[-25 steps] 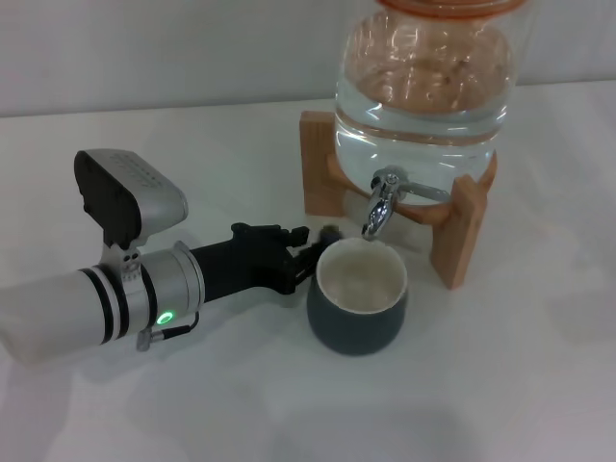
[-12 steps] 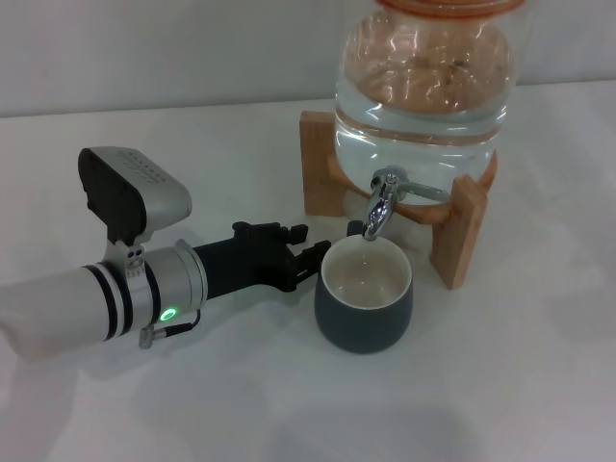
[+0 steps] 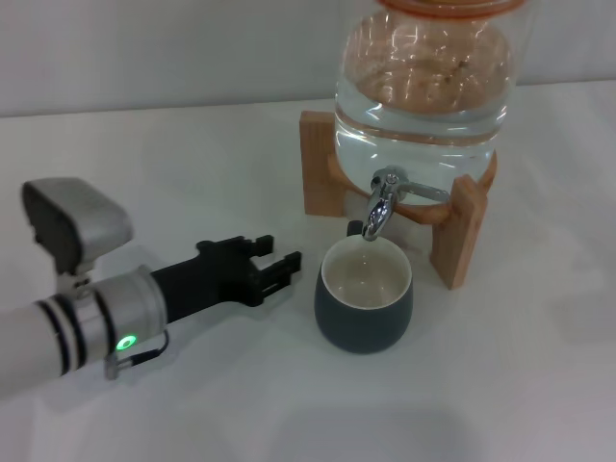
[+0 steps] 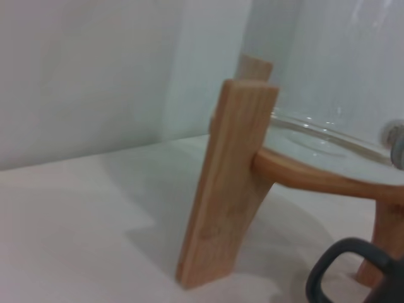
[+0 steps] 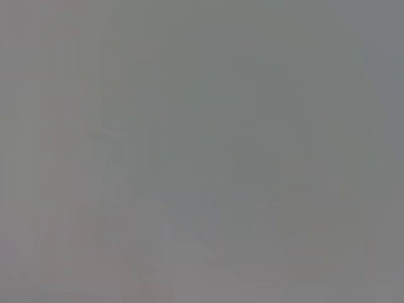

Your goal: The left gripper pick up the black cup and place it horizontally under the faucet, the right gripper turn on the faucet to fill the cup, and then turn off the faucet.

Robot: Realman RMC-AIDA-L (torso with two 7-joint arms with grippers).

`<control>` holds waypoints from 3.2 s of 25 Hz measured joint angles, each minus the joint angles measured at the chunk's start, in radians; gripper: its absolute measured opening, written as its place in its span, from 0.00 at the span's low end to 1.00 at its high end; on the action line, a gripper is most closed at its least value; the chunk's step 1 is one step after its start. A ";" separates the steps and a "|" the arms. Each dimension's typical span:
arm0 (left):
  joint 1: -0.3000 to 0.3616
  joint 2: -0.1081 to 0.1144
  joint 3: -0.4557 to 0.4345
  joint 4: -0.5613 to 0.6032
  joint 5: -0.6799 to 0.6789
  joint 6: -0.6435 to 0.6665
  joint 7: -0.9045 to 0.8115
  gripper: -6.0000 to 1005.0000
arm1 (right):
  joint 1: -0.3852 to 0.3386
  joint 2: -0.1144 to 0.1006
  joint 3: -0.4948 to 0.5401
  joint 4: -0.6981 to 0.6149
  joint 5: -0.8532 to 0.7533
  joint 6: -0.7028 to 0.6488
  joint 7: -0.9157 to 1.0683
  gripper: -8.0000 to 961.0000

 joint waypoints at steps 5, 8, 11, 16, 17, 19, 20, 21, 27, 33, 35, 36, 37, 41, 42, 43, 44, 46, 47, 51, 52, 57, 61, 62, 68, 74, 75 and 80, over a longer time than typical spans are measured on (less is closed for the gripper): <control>0.097 0.010 -0.144 0.001 0.001 -0.131 0.066 0.50 | -0.022 -0.001 -0.051 -0.041 -0.004 0.009 0.036 0.82; 0.152 0.018 -0.256 0.001 0.002 -0.214 0.101 0.50 | -0.052 -0.003 -0.115 -0.111 -0.005 0.010 0.096 0.82; 0.217 0.030 -0.385 0.002 0.002 -0.324 0.131 0.49 | -0.108 -0.005 -0.198 -0.236 -0.012 0.028 0.214 0.82; 0.276 0.039 -0.507 0.022 0.003 -0.411 0.145 0.49 | -0.140 -0.015 -0.222 -0.380 -0.088 0.115 0.370 0.82; 0.294 0.042 -0.533 0.037 0.003 -0.424 0.145 0.49 | -0.142 -0.017 -0.222 -0.420 -0.117 0.145 0.416 0.82; 0.324 0.043 -0.571 0.072 0.003 -0.433 0.143 0.49 | -0.143 -0.018 -0.226 -0.499 -0.172 0.205 0.504 0.82; 0.336 0.043 -0.588 0.090 0.003 -0.434 0.141 0.49 | -0.143 -0.016 -0.231 -0.533 -0.193 0.230 0.538 0.82; 0.347 0.042 -0.605 0.105 0.003 -0.436 0.139 0.49 | -0.142 -0.012 -0.241 -0.570 -0.213 0.254 0.572 0.82; 0.372 0.044 -0.722 0.133 0.003 -0.461 0.127 0.49 | -0.161 -0.005 -0.440 -0.732 -0.240 0.299 0.716 0.82; 0.373 0.052 -0.781 0.132 0.005 -0.458 0.123 0.49 | -0.149 -0.003 -0.638 -0.764 -0.244 0.297 0.774 0.82; 0.371 0.053 -0.795 0.130 0.005 -0.457 0.123 0.49 | -0.139 -0.003 -0.684 -0.763 -0.244 0.293 0.783 0.82; 0.370 0.053 -0.797 0.129 0.005 -0.457 0.122 0.49 | -0.134 -0.003 -0.706 -0.763 -0.244 0.292 0.788 0.82; 0.368 0.053 -0.799 0.128 0.005 -0.456 0.122 0.49 | -0.126 -0.003 -0.742 -0.762 -0.243 0.288 0.796 0.82; 0.363 0.054 -0.800 0.126 0.006 -0.452 0.125 0.49 | -0.111 -0.001 -0.811 -0.759 -0.243 0.258 0.802 0.82; 0.361 0.054 -0.800 0.126 0.007 -0.450 0.125 0.49 | -0.108 -0.001 -0.828 -0.758 -0.244 0.247 0.803 0.82; 0.360 0.054 -0.800 0.126 0.009 -0.449 0.126 0.49 | -0.103 -0.001 -0.845 -0.756 -0.246 0.235 0.803 0.82; 0.358 0.054 -0.801 0.126 0.013 -0.448 0.126 0.49 | -0.096 -0.001 -0.868 -0.751 -0.249 0.218 0.804 0.82; 0.357 0.053 -0.801 0.126 0.017 -0.447 0.127 0.49 | -0.080 -0.002 -0.900 -0.736 -0.260 0.187 0.807 0.82; 0.356 0.052 -0.801 0.125 0.018 -0.447 0.127 0.49 | -0.073 -0.001 -0.909 -0.729 -0.268 0.177 0.809 0.82; 0.354 0.050 -0.801 0.124 0.021 -0.445 0.128 0.49 | -0.035 -0.001 -0.940 -0.694 -0.302 0.134 0.820 0.82; 0.353 0.050 -0.801 0.124 0.023 -0.444 0.128 0.49 | -0.028 0.000 -0.944 -0.689 -0.310 0.122 0.821 0.82; 0.352 0.047 -0.802 0.123 0.028 -0.435 0.129 0.49 | -0.014 0.001 -0.942 -0.683 -0.323 0.104 0.824 0.82; 0.352 0.047 -0.802 0.122 0.029 -0.433 0.130 0.49 | -0.009 0.002 -0.939 -0.673 -0.325 0.098 0.824 0.82; 0.351 0.047 -0.802 0.121 0.030 -0.433 0.130 0.49 | -0.005 0.002 -0.940 -0.669 -0.325 0.097 0.824 0.82; 0.348 0.047 -0.802 0.121 0.030 -0.424 0.130 0.49 | 0.014 0.002 -0.962 -0.649 -0.328 0.107 0.824 0.82; 0.346 0.046 -0.802 0.121 0.039 -0.420 0.130 0.49 | 0.017 0.002 -0.964 -0.650 -0.323 0.129 0.824 0.82; 0.346 0.047 -0.802 0.121 0.041 -0.419 0.130 0.49 | 0.017 0.002 -0.964 -0.650 -0.323 0.129 0.824 0.82; 0.344 0.047 -0.802 0.121 0.042 -0.419 0.130 0.49 | 0.026 0.002 -0.965 -0.649 -0.319 0.152 0.826 0.82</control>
